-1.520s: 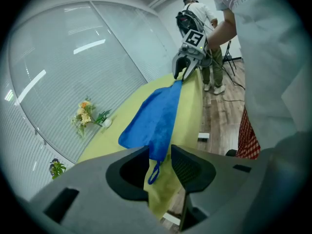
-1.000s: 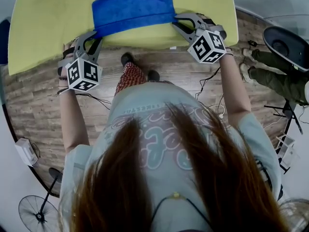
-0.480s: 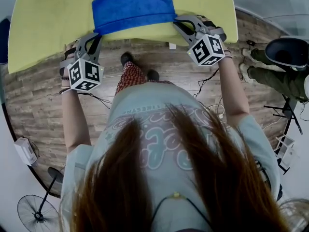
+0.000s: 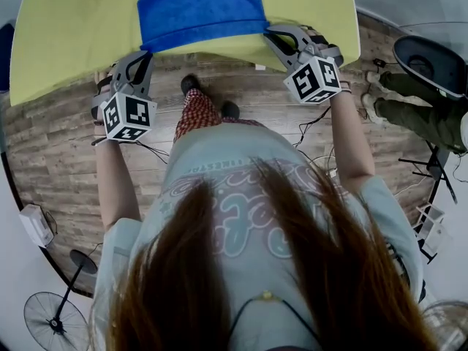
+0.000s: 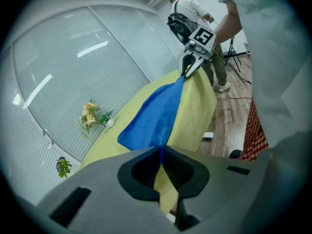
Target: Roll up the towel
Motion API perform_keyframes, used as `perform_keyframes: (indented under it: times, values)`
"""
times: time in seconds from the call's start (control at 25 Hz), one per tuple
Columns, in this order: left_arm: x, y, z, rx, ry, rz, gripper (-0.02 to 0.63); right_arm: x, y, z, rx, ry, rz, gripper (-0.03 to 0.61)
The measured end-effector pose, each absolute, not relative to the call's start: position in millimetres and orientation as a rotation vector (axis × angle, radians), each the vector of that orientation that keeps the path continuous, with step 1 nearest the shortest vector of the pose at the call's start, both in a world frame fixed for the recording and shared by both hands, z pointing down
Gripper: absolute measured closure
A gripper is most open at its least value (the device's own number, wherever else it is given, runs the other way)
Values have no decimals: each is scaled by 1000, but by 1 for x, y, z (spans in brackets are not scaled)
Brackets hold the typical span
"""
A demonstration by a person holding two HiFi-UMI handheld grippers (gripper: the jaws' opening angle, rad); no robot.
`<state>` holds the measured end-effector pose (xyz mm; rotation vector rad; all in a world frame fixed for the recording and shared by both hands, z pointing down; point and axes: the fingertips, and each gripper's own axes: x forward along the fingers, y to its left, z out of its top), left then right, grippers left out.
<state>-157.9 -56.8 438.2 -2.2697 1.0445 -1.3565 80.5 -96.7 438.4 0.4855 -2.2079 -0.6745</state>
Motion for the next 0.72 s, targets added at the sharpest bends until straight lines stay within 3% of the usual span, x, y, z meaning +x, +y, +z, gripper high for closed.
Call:
perform_keyframes:
  times: [0.72]
  values:
    - [-156,-43,439,-2307,1008,-1400,589,83,-86,438,453,-2274,-564,551]
